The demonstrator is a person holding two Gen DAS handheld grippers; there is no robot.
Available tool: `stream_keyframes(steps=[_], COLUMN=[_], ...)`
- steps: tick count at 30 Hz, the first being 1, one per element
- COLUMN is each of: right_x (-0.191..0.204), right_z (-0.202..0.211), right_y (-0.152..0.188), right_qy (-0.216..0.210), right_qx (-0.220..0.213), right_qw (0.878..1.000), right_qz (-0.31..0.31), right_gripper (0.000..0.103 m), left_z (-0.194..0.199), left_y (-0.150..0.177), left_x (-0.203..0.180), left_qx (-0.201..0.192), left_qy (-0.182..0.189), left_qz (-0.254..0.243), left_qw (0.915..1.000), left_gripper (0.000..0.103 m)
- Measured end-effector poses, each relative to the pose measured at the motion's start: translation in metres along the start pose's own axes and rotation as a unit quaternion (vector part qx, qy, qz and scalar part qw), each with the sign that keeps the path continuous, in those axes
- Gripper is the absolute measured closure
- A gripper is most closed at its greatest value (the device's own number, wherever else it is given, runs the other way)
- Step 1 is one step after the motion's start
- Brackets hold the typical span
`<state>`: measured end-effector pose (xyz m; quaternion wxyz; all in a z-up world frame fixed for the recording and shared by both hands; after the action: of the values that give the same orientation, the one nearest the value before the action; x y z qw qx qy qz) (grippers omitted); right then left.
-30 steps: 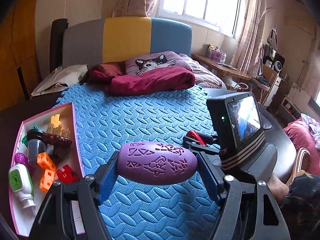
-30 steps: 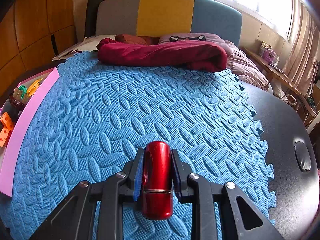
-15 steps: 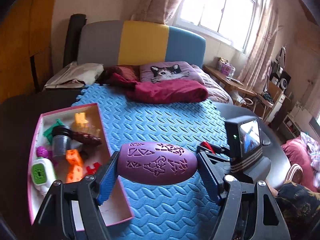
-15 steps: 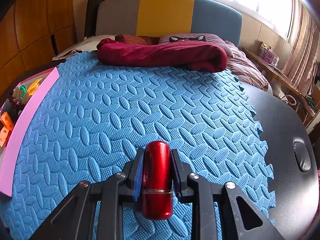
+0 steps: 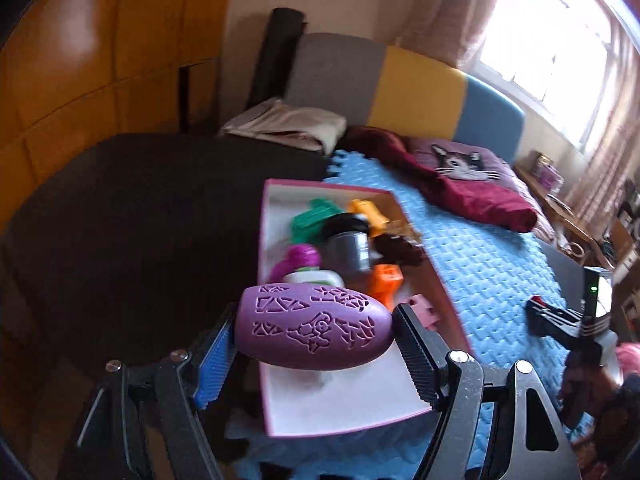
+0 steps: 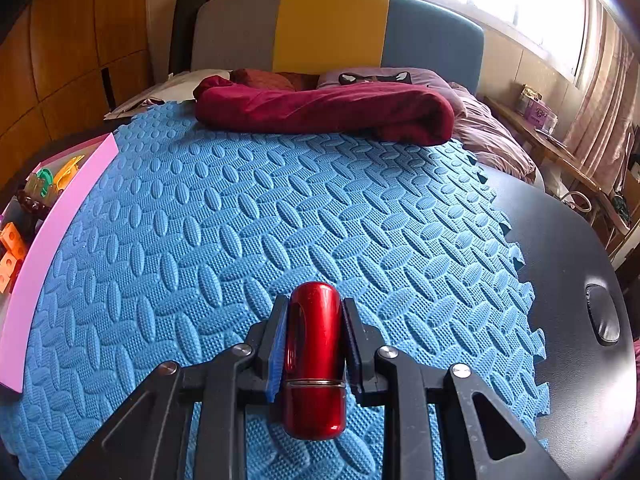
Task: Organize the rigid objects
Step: 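Carry the lilac egg into the tray and open the left gripper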
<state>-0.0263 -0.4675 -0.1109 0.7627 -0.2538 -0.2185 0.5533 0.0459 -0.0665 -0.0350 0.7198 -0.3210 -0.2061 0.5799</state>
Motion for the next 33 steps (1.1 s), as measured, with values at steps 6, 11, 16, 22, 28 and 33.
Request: stream_keyframes(steps=[6,11,16,22,28,33], right_x=[0.002,0.002,0.002,0.002,0.002,0.002], right_z=[0.0,0.0,0.0,0.0,0.0,0.0], right_y=[0.0,0.0,0.0,0.0,0.0,0.0], right_qy=[0.005,0.007,0.007,0.006,0.007,0.01], right_qx=[0.0,0.0,-0.001,0.0,0.0,0.0], right_qw=[1.0,1.0,1.0,1.0,1.0,1.0], right_qz=[0.004,0.006,0.005,0.003,0.004,0.007], right_gripper=[0.079,0.079,0.079,0.079,0.079,0.079], left_z=[-0.013,-0.03,-0.054,-0.068,-0.069,-0.064], left_y=[0.013,0.02,0.024,0.032,0.032,0.031], left_x=[-0.001,-0.031,-0.048,-0.045,-0.042,-0.039], left_qx=[0.018,0.043,0.06,0.072,0.064,0.057], left_qy=[0.007,0.029,0.019,0.002,-0.009,-0.005], left_qz=[-0.005,-0.037,-0.053,-0.053,-0.057,-0.044], left_qw=[0.9998,0.998,0.9966,0.9959,0.9963,0.9974], left_gripper=[0.027,0.027,0.027,0.027,0.028,0.028])
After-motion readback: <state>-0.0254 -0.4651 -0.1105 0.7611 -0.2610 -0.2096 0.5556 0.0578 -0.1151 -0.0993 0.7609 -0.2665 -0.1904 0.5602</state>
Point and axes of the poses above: each gripper's, at about its wrist camera, not at the fingertips, and z roughly against the way its jaws point, x to its left, y to its underside, the point moved 2 cm from there along -z, roughly the way its jaws point, and after that the axes turned 9 degrees about -y, right-handed, at the moved point
